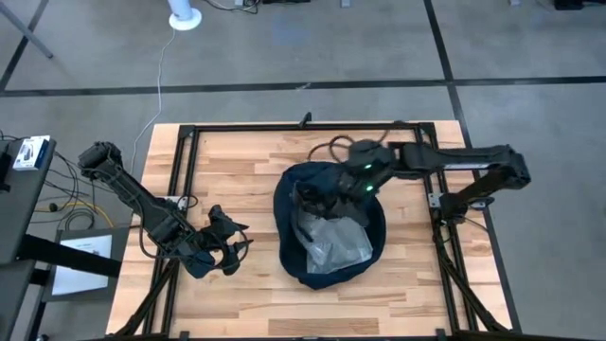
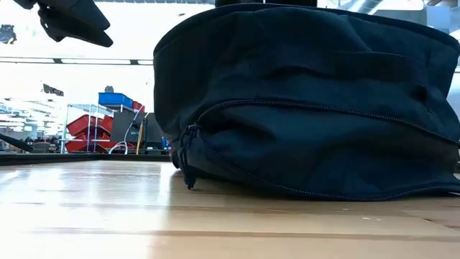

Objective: Unpack backpack
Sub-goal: Remove the black headset from the blue backpack

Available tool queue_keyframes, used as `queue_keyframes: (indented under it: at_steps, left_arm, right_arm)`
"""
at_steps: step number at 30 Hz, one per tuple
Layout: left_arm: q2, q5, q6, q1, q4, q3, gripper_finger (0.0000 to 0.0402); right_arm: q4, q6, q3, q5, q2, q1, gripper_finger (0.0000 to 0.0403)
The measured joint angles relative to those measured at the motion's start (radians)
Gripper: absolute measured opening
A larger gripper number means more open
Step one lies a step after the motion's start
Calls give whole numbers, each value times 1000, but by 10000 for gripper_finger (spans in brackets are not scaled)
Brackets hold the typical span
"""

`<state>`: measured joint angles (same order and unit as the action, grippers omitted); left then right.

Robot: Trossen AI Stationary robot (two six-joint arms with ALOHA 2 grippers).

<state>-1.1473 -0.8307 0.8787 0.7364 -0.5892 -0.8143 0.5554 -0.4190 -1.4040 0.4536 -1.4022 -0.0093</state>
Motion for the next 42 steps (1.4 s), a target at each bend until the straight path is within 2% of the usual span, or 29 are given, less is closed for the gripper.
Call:
queue_keyframes:
  at_steps: [4,6,8,13,16,20,23,27,31,36,42]
  left_arm:
    - [0,0,0,0,0,0,185]
    - [0,0,-2,0,0,0,185]
    - [0,-1,-17,0,1,0,185]
    - [0,-51,-56,0,42,0,185]
    - [0,-50,-99,0,78,0,185]
    - [0,-48,-114,0,91,0,185]
    - [0,-48,-99,0,91,0,185]
    - [0,-47,-91,0,92,0,185]
    - [0,-37,-59,2,92,0,185]
    - [0,-35,-46,9,93,0,185]
    - [0,-35,-47,9,93,0,185]
  right_arm:
    - [31,-21,0,-124,105,-7,14]
    - [66,-26,0,-227,164,-1,14]
    - [127,-26,-1,-388,222,13,14]
    - [331,-81,-1,-875,313,6,14]
    - [471,-149,-1,-1054,325,-19,14]
    - [643,-243,18,-1074,298,-114,14]
    - [687,-259,82,-1038,276,-203,14]
    - [551,-174,226,-894,261,-341,15]
    - [367,-123,380,-797,259,-482,15]
    - [246,-98,495,-776,229,-595,15]
    - [216,-78,535,-757,147,-676,16]
